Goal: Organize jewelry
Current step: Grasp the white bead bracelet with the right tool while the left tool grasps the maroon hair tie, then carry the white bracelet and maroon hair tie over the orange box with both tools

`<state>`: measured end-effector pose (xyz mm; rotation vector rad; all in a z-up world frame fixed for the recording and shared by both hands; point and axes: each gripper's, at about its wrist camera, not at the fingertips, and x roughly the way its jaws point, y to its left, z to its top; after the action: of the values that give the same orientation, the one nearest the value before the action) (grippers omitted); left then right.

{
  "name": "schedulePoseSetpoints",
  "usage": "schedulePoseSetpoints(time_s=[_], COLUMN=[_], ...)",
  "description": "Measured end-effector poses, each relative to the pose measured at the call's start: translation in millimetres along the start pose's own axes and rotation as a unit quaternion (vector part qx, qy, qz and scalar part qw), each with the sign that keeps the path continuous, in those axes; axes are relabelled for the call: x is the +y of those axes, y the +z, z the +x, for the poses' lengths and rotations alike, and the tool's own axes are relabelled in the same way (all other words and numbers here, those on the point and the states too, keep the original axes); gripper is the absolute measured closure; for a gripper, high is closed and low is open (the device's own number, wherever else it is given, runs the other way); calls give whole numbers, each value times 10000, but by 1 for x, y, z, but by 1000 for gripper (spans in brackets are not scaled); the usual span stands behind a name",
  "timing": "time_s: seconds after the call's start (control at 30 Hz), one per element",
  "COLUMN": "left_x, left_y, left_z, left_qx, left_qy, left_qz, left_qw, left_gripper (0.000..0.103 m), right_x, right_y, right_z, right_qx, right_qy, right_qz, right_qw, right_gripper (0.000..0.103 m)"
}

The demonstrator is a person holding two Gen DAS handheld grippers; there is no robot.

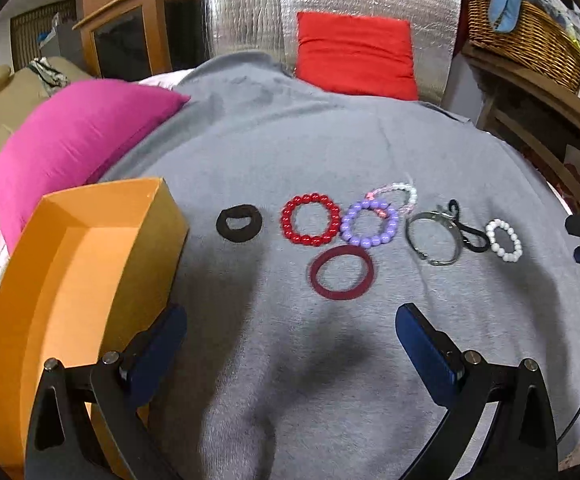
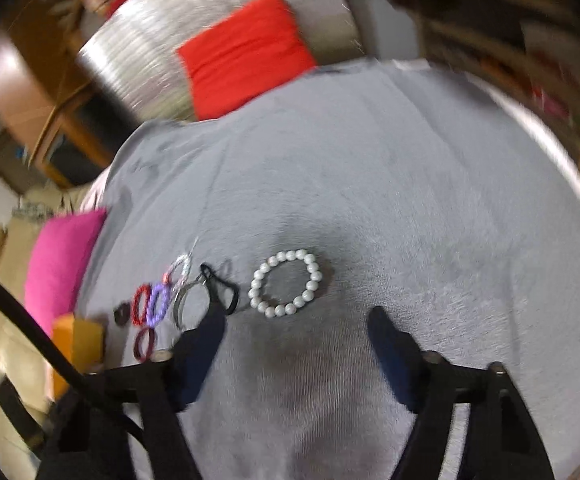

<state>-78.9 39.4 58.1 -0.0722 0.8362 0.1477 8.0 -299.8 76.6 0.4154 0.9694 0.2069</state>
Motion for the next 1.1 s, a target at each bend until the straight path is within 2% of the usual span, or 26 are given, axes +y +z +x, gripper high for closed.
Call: schedulePoseSetpoints(time_s=[0.07,0.17,0.3,0.37,0.47,0.5,0.57,0.6,0.63,0.67,0.7,0.77,0.83,0.93,1.1], left_x=[2,0,-8,-16,-28,-30,-34,-34,-33,-32,-32,-29,-25,-20,-19], left_y=[0,1,6,8,11,11,11,10,10,10,10,10,10,8,10], left_z=[6,11,19,26,38,41,50,57,62,60,59,58,57,50,34], left_qx=[24,3,18,76,210,261,413,532,602,509,478,473,472,424,228], left_qy=[-56,-176,-388,-474,-551,-577,-597,-627,-664,-688,-706,-808,-889,-1052,-1197], left_qz=[-57,-35,14,32,142,152,172,174,150,146,159,148,127,85,84], left_qw=[10000,9998,9992,9988,9982,9979,9972,9965,9959,9962,9962,9955,9948,9935,9925], left_gripper=[0,1,9,10,12,17,34,46,47,48,58,67,84,91,93], right_x=[-6,-7,-1,0,3,4,8,10,12,14,14,15,16,17,16], right_y=[6,12,16,16,14,13,12,11,11,11,9,9,11,11,9], right_z=[14,34,55,64,78,82,89,89,89,89,88,84,73,58,40], right_qx=[145,213,200,201,256,271,276,224,206,195,165,105,-17,-174,-299], right_qy=[30,-144,-389,-567,-671,-747,-888,-931,-939,-927,-899,-873,-746,-526,-109], right_qz=[168,153,20,-32,-90,-147,-264,-328,-399,-436,-454,-457,-423,-378,-299], right_qw=[9997,9996,9990,9982,9974,9967,9953,9949,9946,9945,9948,9951,9963,9977,9990], right_gripper=[42,51,57,66,71,80,87,89,89,90,90,93,93,93,93])
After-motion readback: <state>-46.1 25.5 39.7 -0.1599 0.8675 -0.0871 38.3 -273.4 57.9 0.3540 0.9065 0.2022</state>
